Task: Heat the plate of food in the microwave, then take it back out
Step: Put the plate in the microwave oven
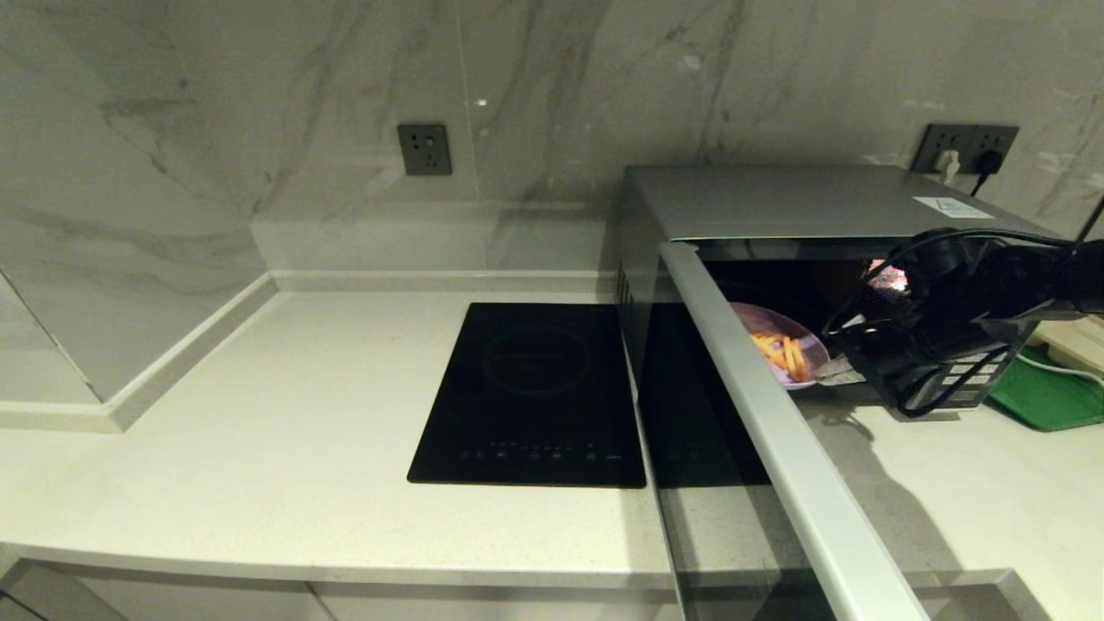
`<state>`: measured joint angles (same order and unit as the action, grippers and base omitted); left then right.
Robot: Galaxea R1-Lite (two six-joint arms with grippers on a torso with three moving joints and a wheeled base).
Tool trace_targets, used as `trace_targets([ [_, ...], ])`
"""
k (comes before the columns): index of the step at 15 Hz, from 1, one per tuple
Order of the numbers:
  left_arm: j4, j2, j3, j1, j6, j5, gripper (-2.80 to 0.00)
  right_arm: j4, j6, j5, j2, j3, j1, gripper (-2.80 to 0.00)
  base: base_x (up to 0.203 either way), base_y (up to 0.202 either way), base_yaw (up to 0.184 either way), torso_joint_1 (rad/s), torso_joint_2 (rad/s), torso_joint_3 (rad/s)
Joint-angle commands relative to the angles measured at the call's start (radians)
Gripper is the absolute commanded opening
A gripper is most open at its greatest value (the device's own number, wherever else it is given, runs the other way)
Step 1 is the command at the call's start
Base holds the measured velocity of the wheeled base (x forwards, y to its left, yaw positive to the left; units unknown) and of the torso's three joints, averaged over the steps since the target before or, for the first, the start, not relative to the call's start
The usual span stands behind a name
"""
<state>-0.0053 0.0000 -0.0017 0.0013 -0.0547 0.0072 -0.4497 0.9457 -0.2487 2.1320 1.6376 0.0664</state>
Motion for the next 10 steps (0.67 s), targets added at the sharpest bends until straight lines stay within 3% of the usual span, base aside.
trace_targets([
  [1, -0.001, 0.0, 0.0, 0.0, 0.0, 0.0, -2.8, 0.015, 0.005, -0.001, 0.034, 0.023, -0.002, -2.8, 0.0, 0.0, 0.0, 0.0, 0.0, 0.0],
  [10, -0.001, 0.0, 0.0, 0.0, -0.001, 0.0, -2.8, 0.024, 0.031, -0.001, 0.043, 0.1, -0.002, -2.8, 0.0, 0.0, 0.0, 0.0, 0.0, 0.0],
])
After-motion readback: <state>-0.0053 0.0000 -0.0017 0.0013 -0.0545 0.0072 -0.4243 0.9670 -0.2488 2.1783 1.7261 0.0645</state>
